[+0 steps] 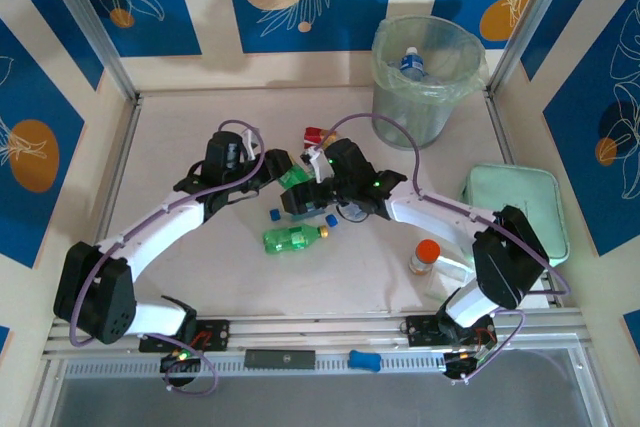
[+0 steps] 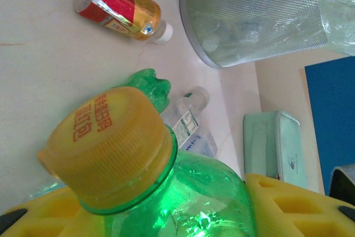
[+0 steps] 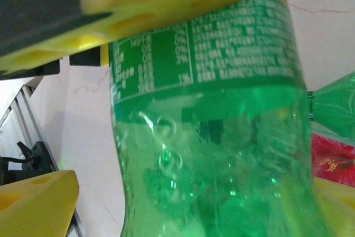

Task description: Put the plastic bottles in the bin

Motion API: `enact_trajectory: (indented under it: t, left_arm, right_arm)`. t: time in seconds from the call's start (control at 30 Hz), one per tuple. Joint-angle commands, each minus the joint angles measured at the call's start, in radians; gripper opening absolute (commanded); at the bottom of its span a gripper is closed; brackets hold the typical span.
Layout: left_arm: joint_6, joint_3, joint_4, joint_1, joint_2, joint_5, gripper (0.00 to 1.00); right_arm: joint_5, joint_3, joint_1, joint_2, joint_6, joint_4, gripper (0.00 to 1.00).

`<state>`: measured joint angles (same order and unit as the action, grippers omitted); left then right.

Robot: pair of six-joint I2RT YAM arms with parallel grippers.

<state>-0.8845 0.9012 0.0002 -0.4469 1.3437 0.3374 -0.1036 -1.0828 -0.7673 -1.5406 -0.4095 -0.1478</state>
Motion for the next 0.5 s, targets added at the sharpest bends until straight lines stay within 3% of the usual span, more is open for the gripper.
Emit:
enact_trajectory:
  t: [0.0, 0.13, 0.27, 0.33, 0.47]
  left_arm:
    - [0.003, -0.01, 0.026, 0.011, -0.024, 0.051, 0.44]
    - [0.001, -0.022, 0.025, 0.019, -0.026, 0.062, 0.44]
    - [0.001, -0.025, 0.026, 0.023, -0.028, 0.068, 0.45]
    - [-0.001, -0.027, 0.026, 0.024, -0.03, 0.068, 0.46]
    - [-0.002, -0.03, 0.023, 0.031, -0.038, 0.061, 0.68]
  right_arm:
    - [0.002, -0.034, -0.008, -0.006, 0.022, -0.01, 0.9]
    - [0.004, -0.036, -0.009, 0.0, 0.017, -0.004, 0.81]
    - [-0.006, -0.039, -0.006, 0.0, 0.014, 0.001, 0.63]
    - [-0.011, -0.04, -0.004, 0.001, 0.01, 0.005, 0.59]
    - [-0.017, -0.039, -0.001, 0.002, 0.009, 0.009, 0.54]
